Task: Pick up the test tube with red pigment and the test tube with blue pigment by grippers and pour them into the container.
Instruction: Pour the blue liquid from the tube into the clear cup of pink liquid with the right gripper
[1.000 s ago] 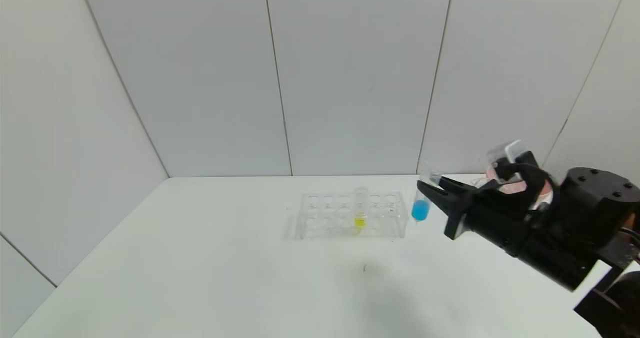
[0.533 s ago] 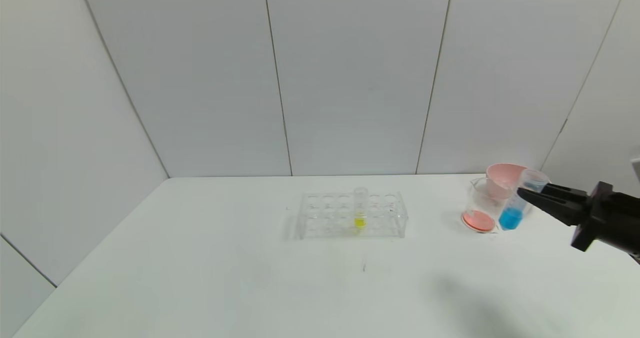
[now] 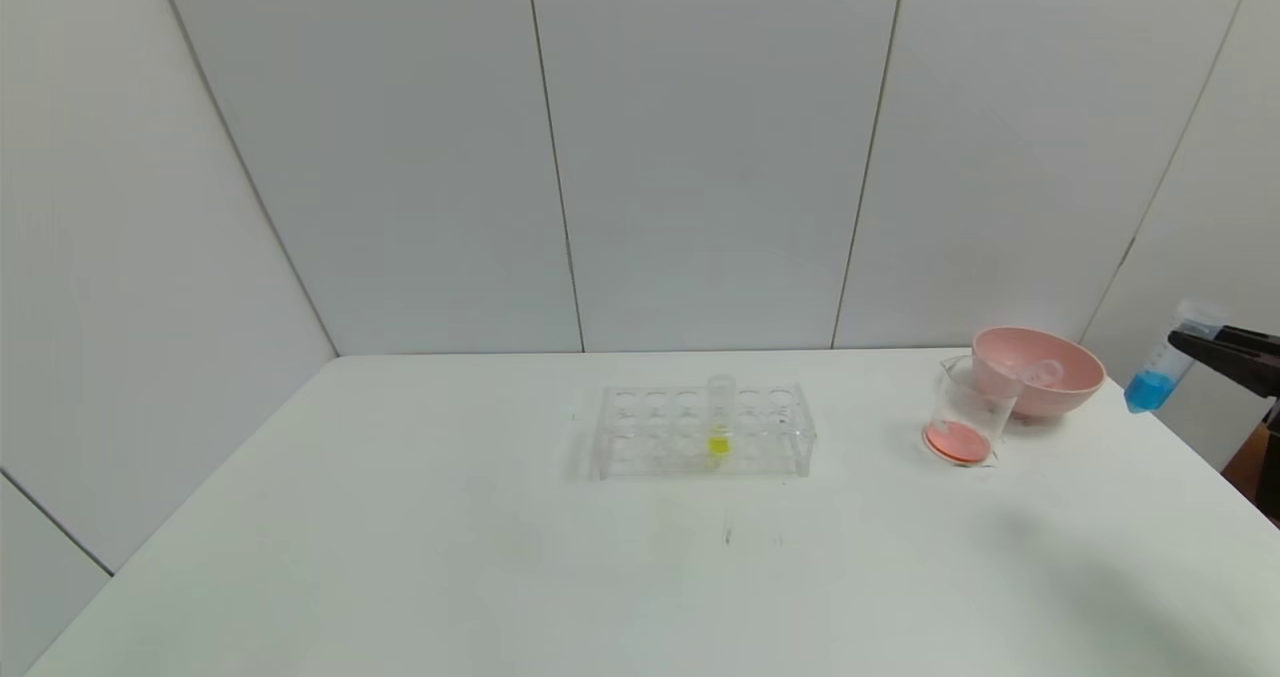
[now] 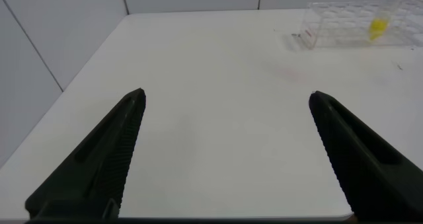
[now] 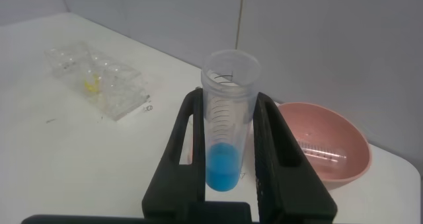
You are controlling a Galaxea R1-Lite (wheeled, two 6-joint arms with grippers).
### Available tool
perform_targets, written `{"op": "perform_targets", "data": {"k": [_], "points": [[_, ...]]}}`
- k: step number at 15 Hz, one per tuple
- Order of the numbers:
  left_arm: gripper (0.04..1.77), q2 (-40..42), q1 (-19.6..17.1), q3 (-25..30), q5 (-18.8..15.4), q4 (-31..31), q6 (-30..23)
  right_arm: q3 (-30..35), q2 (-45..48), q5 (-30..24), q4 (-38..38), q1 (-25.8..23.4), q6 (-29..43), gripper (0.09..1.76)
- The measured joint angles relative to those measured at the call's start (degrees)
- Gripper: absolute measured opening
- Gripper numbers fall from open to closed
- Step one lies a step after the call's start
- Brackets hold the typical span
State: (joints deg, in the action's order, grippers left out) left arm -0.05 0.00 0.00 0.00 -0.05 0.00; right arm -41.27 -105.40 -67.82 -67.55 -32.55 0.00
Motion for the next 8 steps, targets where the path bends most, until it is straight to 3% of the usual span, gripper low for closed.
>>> {"op": "perform_targets", "data": {"k": [5,8], "points": [[1.76,0.00,0.00,0.00,0.00,-0.02,0.00,-18.37,-3.83,7.47,25.54,4.79,-3.99,0.49],[1.76,0.00,0.00,0.00,0.00,-0.02,0.00,-31.44,-6.40,14.31,46.47,8.87,-18.69,0.49]]}}
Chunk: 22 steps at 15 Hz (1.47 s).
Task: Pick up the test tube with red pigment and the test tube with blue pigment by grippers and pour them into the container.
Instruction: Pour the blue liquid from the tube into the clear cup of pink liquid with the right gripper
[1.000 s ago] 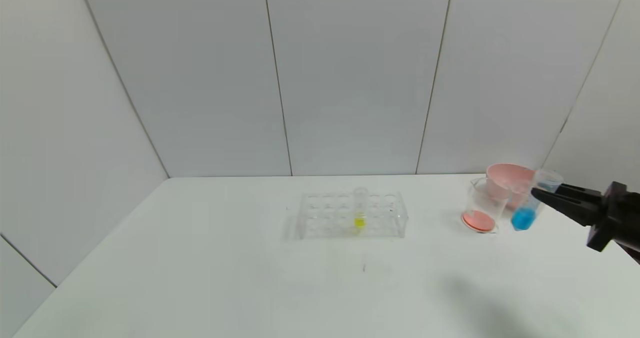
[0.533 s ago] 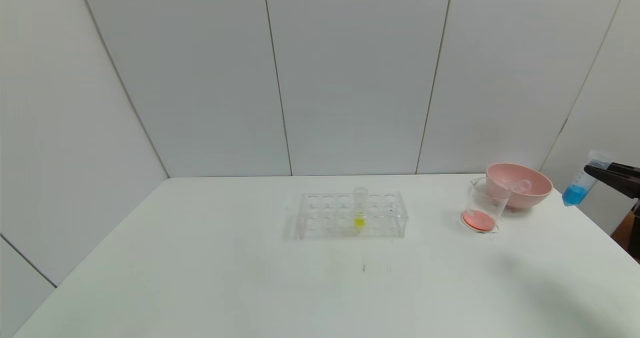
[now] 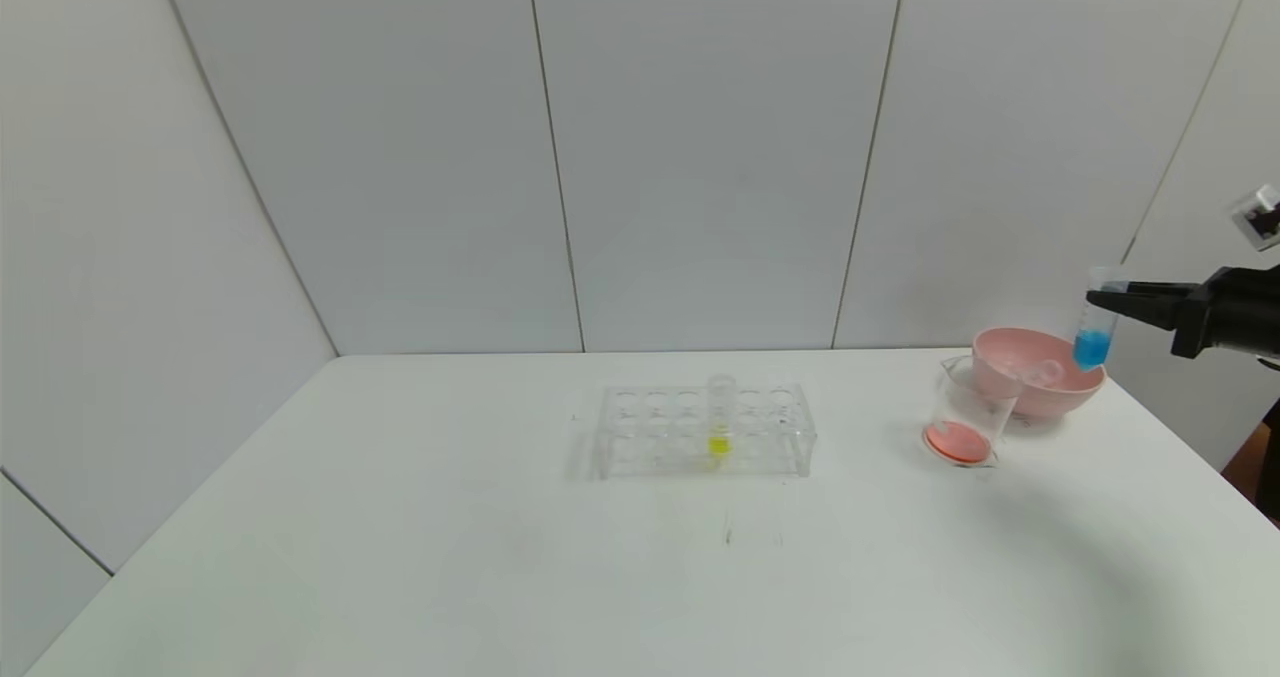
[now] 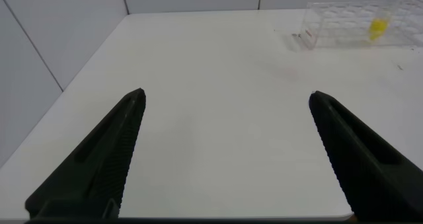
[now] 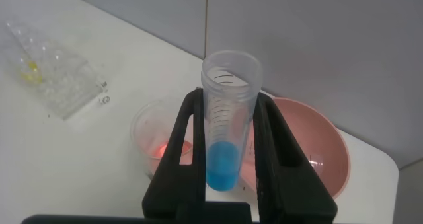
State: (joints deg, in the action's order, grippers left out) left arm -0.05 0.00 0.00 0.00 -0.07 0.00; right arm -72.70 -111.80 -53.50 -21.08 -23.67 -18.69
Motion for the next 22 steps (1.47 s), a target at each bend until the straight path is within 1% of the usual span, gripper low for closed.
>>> {"op": "perform_targets", "data": {"k": [2,5,7,9,10,11,13,17,19,22], "points": [[1.76,0.00,0.00,0.00,0.00,0.02,0.00,-7.58,-1.88,2.52,13.45,1.52,-10.95,0.49],[1.76,0.00,0.00,0.00,0.00,0.00,0.00,-18.27,-3.74,6.18,33.94,2.65,-24.15,0.49],[1.76,0.00,0.00,0.00,0.00,0.05,0.00,-25.61,-4.85,8.09,44.75,3.04,-30.42,0.49],[1.76,0.00,0.00,0.00,0.00,0.02,0.00,-32.72,-6.45,10.90,52.93,3.69,-34.79,0.49],[1.76,0.00,0.00,0.00,0.00,0.02,0.02,-36.36,-7.52,13.19,56.99,4.24,-37.08,0.49],[1.76,0.00,0.00,0.00,0.00,-0.02,0.00,-38.79,-8.53,16.12,59.55,4.80,-39.50,0.49],[1.76,0.00,0.00,0.00,0.00,0.00,0.00,-40.78,-10.14,19.92,60.67,6.31,-42.20,0.49],[1.76,0.00,0.00,0.00,0.00,0.05,0.00,-41.44,-11.76,22.64,61.22,9.76,-42.48,0.49],[1.76,0.00,0.00,0.00,0.00,0.00,0.02,-41.68,-11.69,26.33,63.81,11.19,-42.59,0.49],[1.76,0.00,0.00,0.00,0.00,0.02,0.00,-41.85,-10.96,32.68,64.73,12.91,-42.95,0.49]]}}
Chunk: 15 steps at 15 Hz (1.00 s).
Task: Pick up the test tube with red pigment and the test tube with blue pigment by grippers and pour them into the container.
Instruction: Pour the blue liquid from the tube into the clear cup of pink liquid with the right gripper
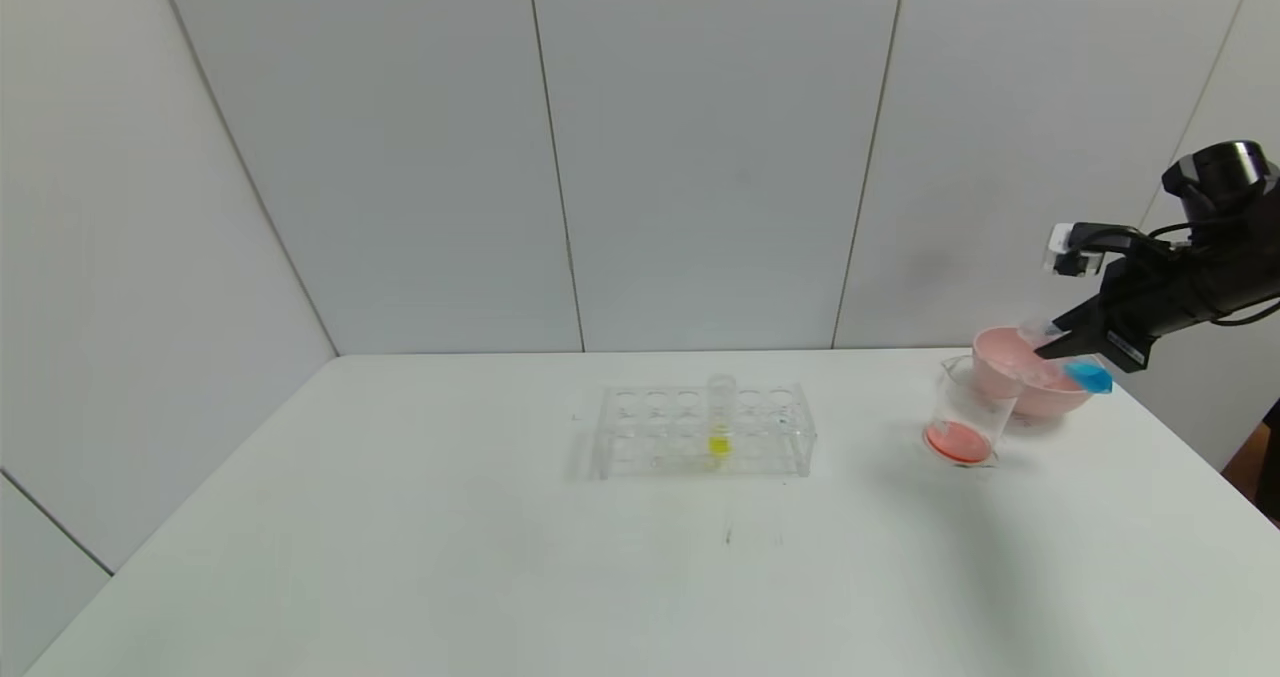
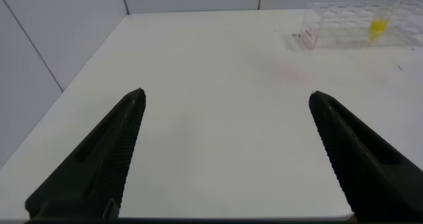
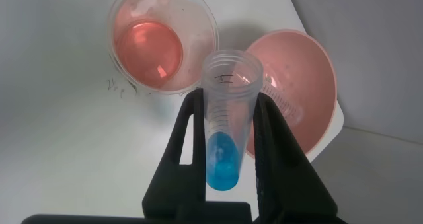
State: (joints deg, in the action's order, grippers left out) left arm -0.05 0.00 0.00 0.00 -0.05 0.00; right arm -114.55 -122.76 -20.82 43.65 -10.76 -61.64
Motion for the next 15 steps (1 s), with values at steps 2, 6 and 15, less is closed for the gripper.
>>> {"op": "perform_targets", "data": {"k": [2,6,15], "points": [[1.76,0.00,0.00,0.00,0.00,0.00,0.00,0.00,0.60,3.75,0.22,1.18,-0.38,0.49],[1.76,0.00,0.00,0.00,0.00,-0.05,0.00,0.00,1.26,10.92,0.93,3.66,-0.85,0.49],[1.76,0.00,0.00,0.00,0.00,0.00,0.00,0.11,1.21,24.81,4.30,8.79,-1.40,0.49]]}}
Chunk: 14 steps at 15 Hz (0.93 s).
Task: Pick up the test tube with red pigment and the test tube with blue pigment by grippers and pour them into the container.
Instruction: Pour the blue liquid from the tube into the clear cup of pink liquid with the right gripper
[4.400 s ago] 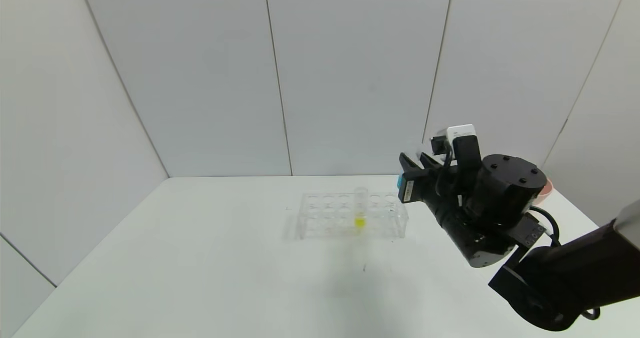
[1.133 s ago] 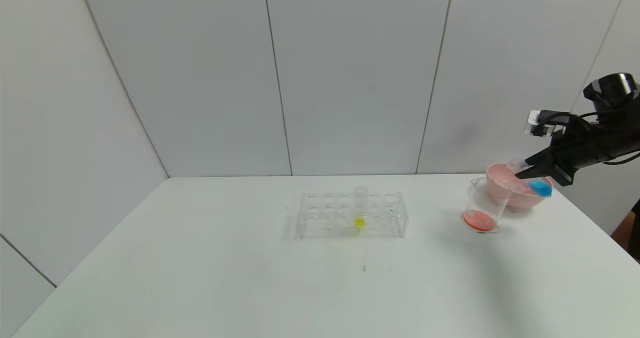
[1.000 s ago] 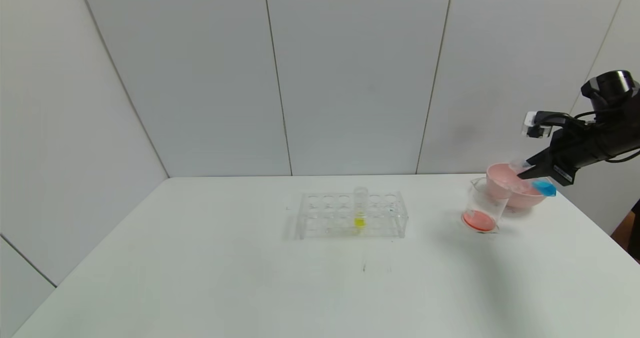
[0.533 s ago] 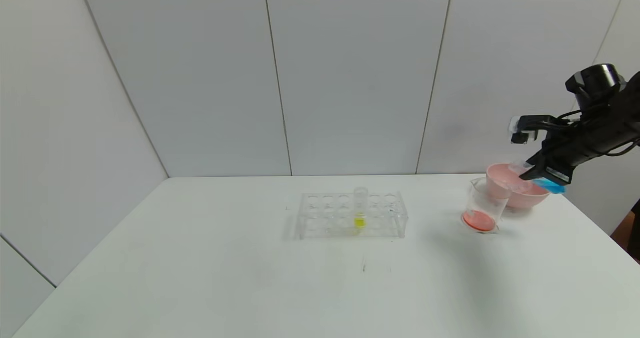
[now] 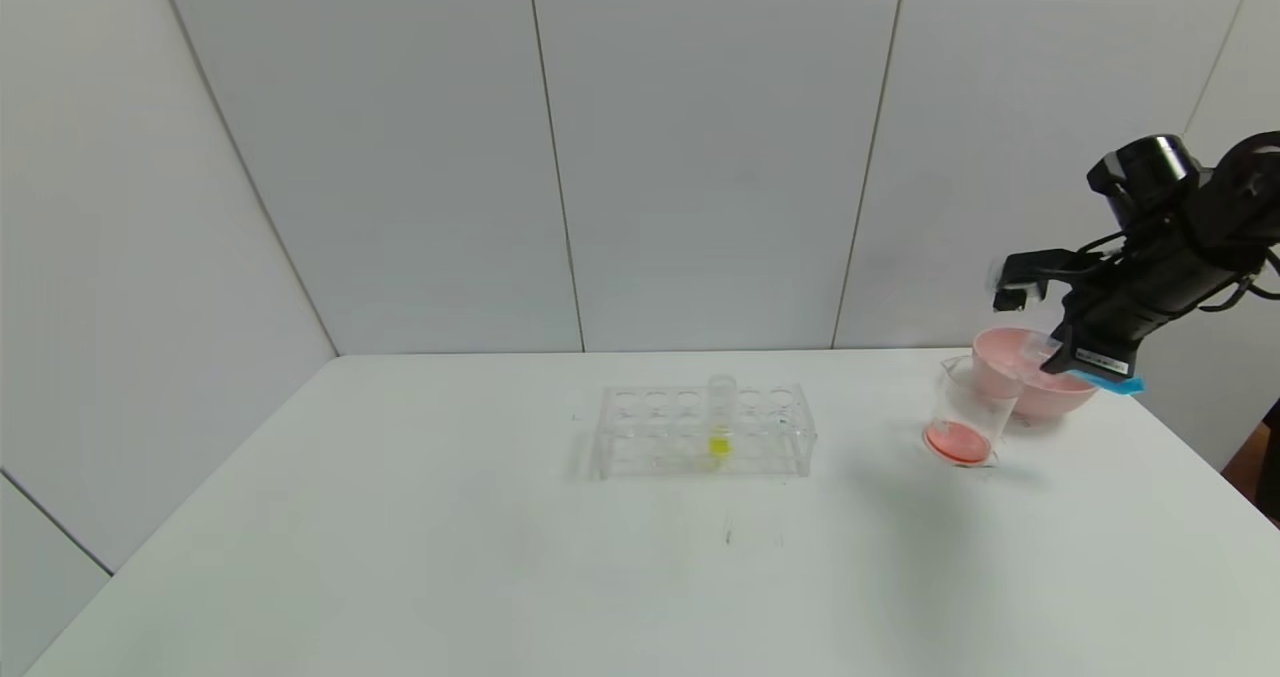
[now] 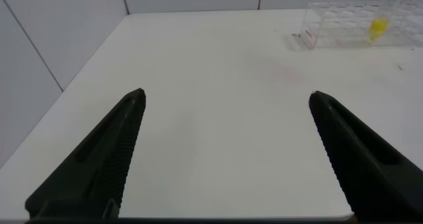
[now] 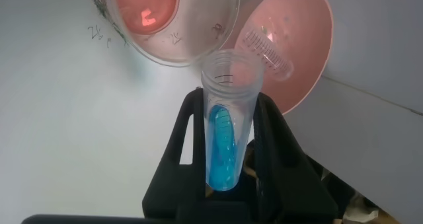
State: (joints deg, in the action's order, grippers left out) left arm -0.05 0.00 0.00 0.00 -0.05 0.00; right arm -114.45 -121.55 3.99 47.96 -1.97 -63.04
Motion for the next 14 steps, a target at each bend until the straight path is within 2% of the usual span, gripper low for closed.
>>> {"op": "perform_targets", "data": {"k": [4,8,14], "points": [[1.76,0.00,0.00,0.00,0.00,0.00,0.00,0.00,-1.05,3.34,1.17,1.51,0.11,0.49],[1.76,0.00,0.00,0.00,0.00,0.00,0.00,-0.07,-1.62,3.64,0.84,2.57,0.48,0.49],[1.76,0.00,0.00,0.00,0.00,-0.02,0.00,-0.16,-1.66,8.50,-0.01,3.86,0.11,0.49]]}}
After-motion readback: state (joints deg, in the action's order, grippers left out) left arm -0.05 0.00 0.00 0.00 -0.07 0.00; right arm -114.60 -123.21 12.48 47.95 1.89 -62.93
